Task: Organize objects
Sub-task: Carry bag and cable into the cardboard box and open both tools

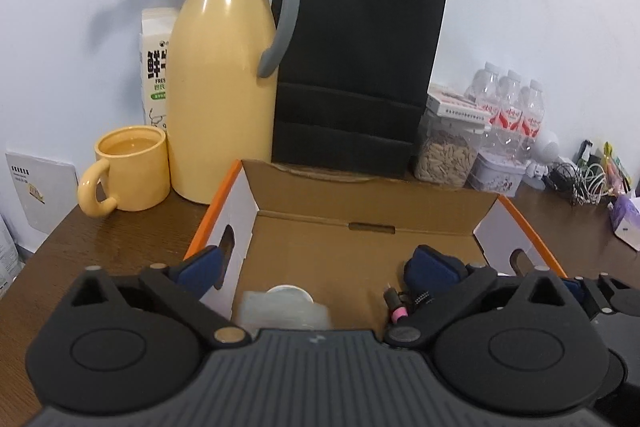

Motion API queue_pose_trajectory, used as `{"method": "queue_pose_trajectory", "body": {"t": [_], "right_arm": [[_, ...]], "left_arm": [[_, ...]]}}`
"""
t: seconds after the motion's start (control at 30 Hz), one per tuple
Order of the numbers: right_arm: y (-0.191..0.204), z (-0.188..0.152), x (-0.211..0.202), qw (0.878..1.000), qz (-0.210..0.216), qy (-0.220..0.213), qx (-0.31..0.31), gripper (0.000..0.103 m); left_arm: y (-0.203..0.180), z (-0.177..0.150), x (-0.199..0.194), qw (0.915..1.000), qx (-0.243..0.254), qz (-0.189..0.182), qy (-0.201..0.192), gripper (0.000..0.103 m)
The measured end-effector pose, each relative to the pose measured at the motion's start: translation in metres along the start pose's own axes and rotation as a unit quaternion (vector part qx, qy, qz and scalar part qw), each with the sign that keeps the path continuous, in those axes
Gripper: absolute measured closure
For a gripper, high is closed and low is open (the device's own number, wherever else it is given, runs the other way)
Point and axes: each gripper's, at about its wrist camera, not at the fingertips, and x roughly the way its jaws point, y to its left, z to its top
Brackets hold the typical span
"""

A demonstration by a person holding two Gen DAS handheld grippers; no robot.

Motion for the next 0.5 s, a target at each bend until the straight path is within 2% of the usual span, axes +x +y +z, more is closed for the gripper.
{"method": "queue_pose_trajectory", "body": {"t": [0.2, 0.5], "right_arm": [[-0.004, 0.005, -0.012, 1.0, 0.003, -0.016, 0.004, 0.0], [-0.002, -0.001, -0.061, 0.998, 0.001, -0.057, -0.019, 0.0]], "left_arm": [[-0.001, 0.004, -0.01, 0.9999, -0.004, 0.004, -0.01, 0.0], [0.009, 0.005, -0.059, 0.9989, -0.011, -0.001, -0.047, 0.0]]}}
